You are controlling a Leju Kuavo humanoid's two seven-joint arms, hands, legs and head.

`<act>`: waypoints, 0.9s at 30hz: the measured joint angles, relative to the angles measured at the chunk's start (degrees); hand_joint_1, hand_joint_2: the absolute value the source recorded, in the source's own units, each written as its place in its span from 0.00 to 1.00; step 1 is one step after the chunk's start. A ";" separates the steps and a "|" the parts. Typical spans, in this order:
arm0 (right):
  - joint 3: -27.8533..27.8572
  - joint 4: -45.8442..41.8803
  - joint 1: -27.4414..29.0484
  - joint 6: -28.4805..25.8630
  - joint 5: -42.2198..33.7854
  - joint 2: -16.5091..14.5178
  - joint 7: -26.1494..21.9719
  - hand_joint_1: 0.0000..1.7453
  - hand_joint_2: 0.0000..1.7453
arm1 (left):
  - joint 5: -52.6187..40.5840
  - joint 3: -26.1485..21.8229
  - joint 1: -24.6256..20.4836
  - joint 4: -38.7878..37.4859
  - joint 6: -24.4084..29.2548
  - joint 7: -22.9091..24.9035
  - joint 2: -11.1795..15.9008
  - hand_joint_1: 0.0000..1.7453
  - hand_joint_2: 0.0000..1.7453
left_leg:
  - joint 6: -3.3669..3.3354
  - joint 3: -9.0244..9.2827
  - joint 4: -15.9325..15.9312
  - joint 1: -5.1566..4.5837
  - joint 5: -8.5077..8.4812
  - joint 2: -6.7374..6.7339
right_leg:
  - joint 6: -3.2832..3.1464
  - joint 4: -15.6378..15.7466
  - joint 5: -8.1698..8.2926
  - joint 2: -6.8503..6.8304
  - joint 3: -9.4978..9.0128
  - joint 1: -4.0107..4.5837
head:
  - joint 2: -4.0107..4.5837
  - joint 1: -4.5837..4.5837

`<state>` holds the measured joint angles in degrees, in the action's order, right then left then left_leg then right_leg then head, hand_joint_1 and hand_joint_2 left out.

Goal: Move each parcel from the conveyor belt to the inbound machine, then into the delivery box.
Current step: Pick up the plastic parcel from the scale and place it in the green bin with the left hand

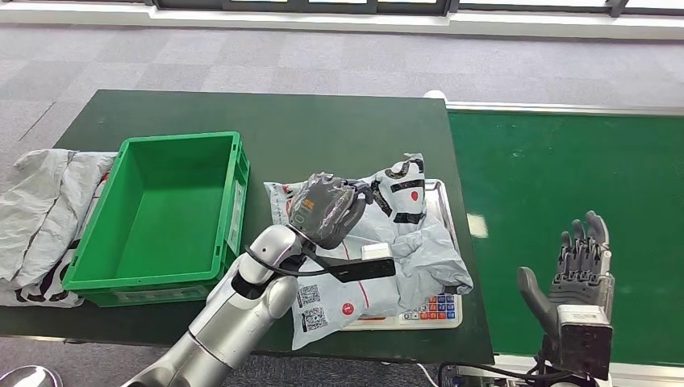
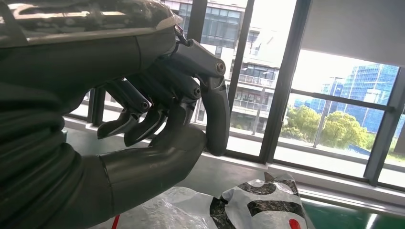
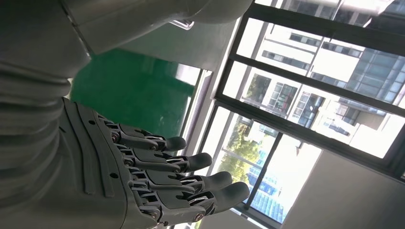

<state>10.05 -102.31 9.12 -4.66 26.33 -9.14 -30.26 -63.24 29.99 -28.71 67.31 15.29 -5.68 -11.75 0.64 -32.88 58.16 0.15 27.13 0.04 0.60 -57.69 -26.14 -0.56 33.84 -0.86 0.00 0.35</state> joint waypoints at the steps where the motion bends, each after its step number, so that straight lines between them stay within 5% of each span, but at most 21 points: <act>1: 0.00 0.00 0.00 -0.01 0.00 0.00 0.00 0.00 1.00 | 0.07 -0.04 0.04 0.08 0.06 -0.03 0.01 1.00 1.00 | 0.00 0.00 0.00 0.00 0.00 0.00 | 0.00 0.00 0.00 0.00 0.00 0.00 | 0.00 0.00; 5: -0.02 0.00 0.11 -0.26 0.00 0.00 0.01 0.00 1.00 | 1.85 -0.63 0.57 0.95 1.66 -1.01 0.08 0.99 1.00 | 0.00 -0.01 0.00 0.00 0.00 0.00 | 0.00 0.00 0.00 0.00 0.01 0.00 | 0.00 0.00; 6: -0.03 0.00 0.20 -0.37 -0.01 0.00 0.03 0.00 1.00 | 2.46 -0.88 0.73 1.32 2.10 -1.28 0.16 0.87 1.00 | 0.00 -0.01 0.00 0.00 0.00 0.00 | 0.00 0.00 0.00 0.00 0.01 0.00 | 0.00 0.00; 9: -0.11 0.00 0.41 -0.60 -0.03 0.01 0.09 0.00 1.00 | 3.60 -1.41 1.06 2.23 1.32 -1.50 0.54 0.15 1.00 | 0.00 -0.01 -0.01 0.00 0.00 0.01 | -0.01 0.00 -0.01 -0.01 0.01 0.00 | 0.00 0.00; 10: -0.21 0.00 0.43 -0.66 -0.04 0.02 0.10 0.00 1.00 | 3.59 -1.50 1.12 2.35 0.17 -1.34 0.70 0.01 1.00 | 0.00 -0.01 -0.01 0.00 0.00 0.01 | -0.01 0.00 -0.01 -0.01 0.01 0.00 | 0.00 0.00; 27: -1.02 0.60 0.32 -0.68 -0.07 0.13 0.07 0.00 1.00 | -4.41 1.34 -2.65 -11.88 -14.00 1.78 0.86 0.00 1.00 | 0.01 0.01 0.00 0.00 0.00 -0.01 | -0.01 0.00 -0.01 0.01 0.02 0.00 | 0.00 0.00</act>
<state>9.04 -101.72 9.44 -5.33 26.27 -9.01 -30.18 -67.65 31.33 -31.36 55.44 1.29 -3.90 -10.90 0.65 -32.87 58.16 0.15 27.12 0.04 0.58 -57.69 -26.15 -0.55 33.86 -0.86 0.00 0.35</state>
